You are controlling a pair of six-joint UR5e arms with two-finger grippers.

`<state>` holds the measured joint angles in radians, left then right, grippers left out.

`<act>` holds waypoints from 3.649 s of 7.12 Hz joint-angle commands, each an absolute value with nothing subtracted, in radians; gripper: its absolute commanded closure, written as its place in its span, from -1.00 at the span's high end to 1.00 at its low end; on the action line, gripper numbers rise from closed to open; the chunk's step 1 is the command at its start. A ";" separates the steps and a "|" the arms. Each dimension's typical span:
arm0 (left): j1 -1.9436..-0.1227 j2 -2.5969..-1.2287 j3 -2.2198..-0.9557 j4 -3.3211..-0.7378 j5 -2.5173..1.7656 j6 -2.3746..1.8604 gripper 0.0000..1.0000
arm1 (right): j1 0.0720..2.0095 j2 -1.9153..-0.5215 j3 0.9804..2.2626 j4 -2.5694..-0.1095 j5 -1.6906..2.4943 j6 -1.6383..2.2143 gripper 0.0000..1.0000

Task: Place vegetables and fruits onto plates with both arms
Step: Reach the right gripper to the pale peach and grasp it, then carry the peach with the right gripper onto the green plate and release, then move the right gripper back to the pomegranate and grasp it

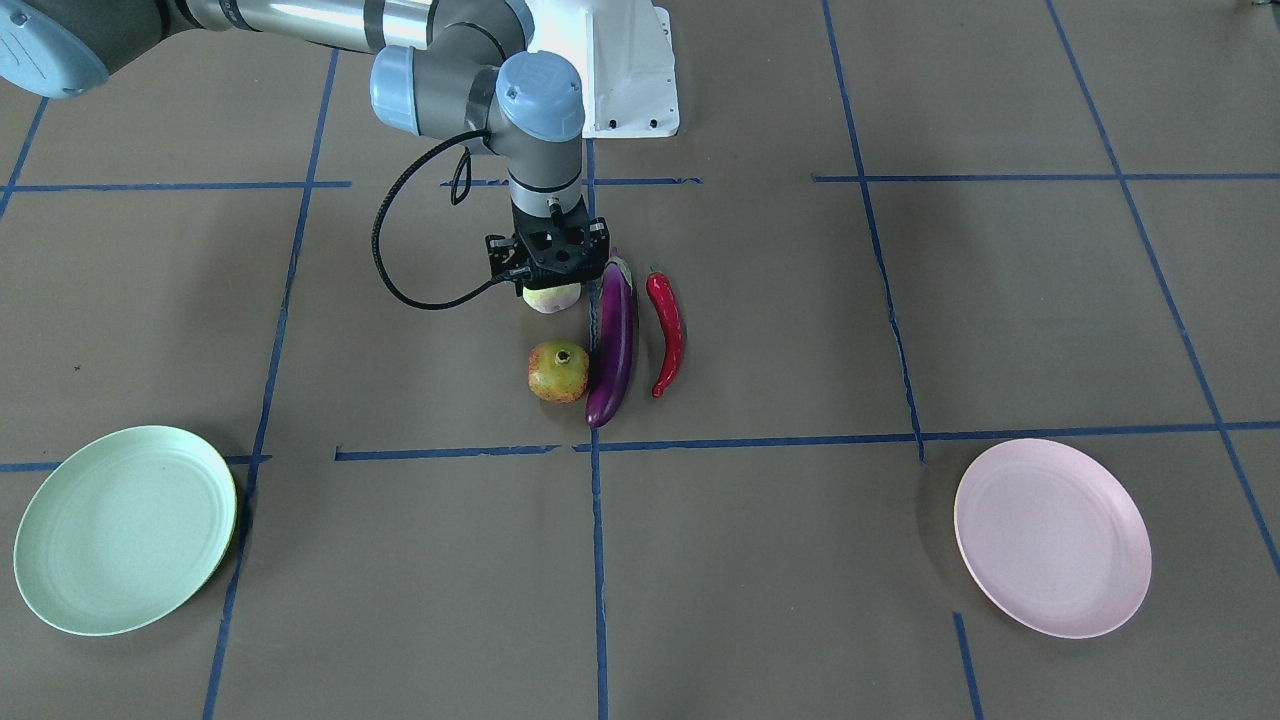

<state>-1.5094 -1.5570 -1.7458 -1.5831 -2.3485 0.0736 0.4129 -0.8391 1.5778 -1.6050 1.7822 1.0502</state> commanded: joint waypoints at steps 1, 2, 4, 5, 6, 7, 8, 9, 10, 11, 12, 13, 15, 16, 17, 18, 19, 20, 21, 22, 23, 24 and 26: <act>-1.509 -1.557 -1.746 -1.583 -2.349 0.074 1.00 | 0.463 -0.845 1.653 -1.633 1.814 1.049 -0.76; -1.509 -1.557 -1.746 -1.583 -2.349 0.074 1.00 | 0.522 -0.850 1.737 -1.749 1.871 1.043 -0.76; -1.509 -1.557 -1.743 -1.583 -2.349 0.074 1.00 | 0.679 -0.899 1.789 -1.798 1.952 0.854 -0.76; -1.509 -1.554 -1.744 -1.585 -2.350 0.075 1.00 | 0.790 -0.931 1.763 -1.789 1.998 0.696 -0.76; -1.509 -1.554 -1.743 -1.585 -2.350 0.075 1.00 | 0.890 -0.954 1.699 -1.786 2.058 0.531 -0.76; -1.509 -1.554 -1.743 -1.585 -2.350 0.074 1.00 | 0.970 -0.972 1.601 -1.722 2.100 0.403 -0.76; -1.509 -1.554 -1.743 -1.585 -2.350 0.074 1.00 | 1.027 -1.012 1.488 -1.584 2.121 0.323 -0.76; -1.509 -1.554 -1.743 -1.585 -2.350 0.075 1.00 | 1.073 -1.037 1.356 -1.436 2.162 0.252 -0.75; -1.509 -1.554 -1.744 -1.585 -2.350 0.075 1.00 | 1.094 -1.058 1.236 -1.307 2.184 0.198 -0.71; -1.509 -1.554 -1.747 -1.585 -2.352 0.074 1.00 | 1.094 -1.078 1.194 -1.237 2.183 0.199 -0.51; -1.509 -1.554 -1.746 -1.585 -2.350 0.074 1.00 | 1.094 -1.084 1.192 -1.236 2.184 0.201 -0.17; -1.509 -1.554 -1.746 -1.585 -2.350 0.074 1.00 | 1.094 -1.095 1.192 -1.235 2.183 0.204 0.44; -1.509 -1.554 -1.746 -1.585 -2.352 0.074 1.00 | 1.094 -1.109 1.196 -1.233 2.183 0.206 0.99; -1.509 -1.554 -1.746 -1.585 -2.352 0.074 1.00 | 1.094 -1.108 1.201 -1.233 2.183 0.207 0.99; -1.509 -1.554 -1.746 -1.585 -2.352 0.074 1.00 | 1.092 -1.097 1.215 -1.239 2.184 0.209 0.99; -1.509 -1.554 -1.746 -1.585 -2.352 0.074 1.00 | 1.092 -1.092 1.279 -1.283 2.186 0.247 0.99; -1.509 -1.554 -1.746 -1.585 -2.350 0.074 1.00 | 1.074 -1.056 1.381 -1.412 2.184 0.326 0.99; -1.509 -1.555 -1.746 -1.585 -2.350 0.074 1.00 | 1.040 -0.996 1.472 -1.548 2.183 0.401 0.99; -1.509 -1.555 -1.746 -1.585 -2.352 0.074 1.00 | 0.976 -0.955 1.533 -1.586 2.180 0.546 0.99; -1.509 -1.555 -1.747 -1.585 -2.352 0.074 1.00 | 0.883 -0.889 1.542 -1.585 2.155 0.730 0.99; -1.509 -1.555 -1.746 -1.585 -2.352 0.074 1.00 | 0.771 -0.812 1.537 -1.585 2.057 0.888 0.99; -1.509 -1.555 -1.746 -1.585 -2.352 0.074 1.00 | 0.679 -0.761 1.531 -1.586 1.983 0.999 1.00; -1.509 -1.555 -1.746 -1.585 -2.352 0.074 1.00 | 0.568 -0.721 1.510 -1.585 1.854 1.086 1.00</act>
<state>-1.5094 -1.5555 -1.7458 -1.5846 -2.3516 0.0736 0.6379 -0.7498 1.5239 -1.5852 1.9349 1.0245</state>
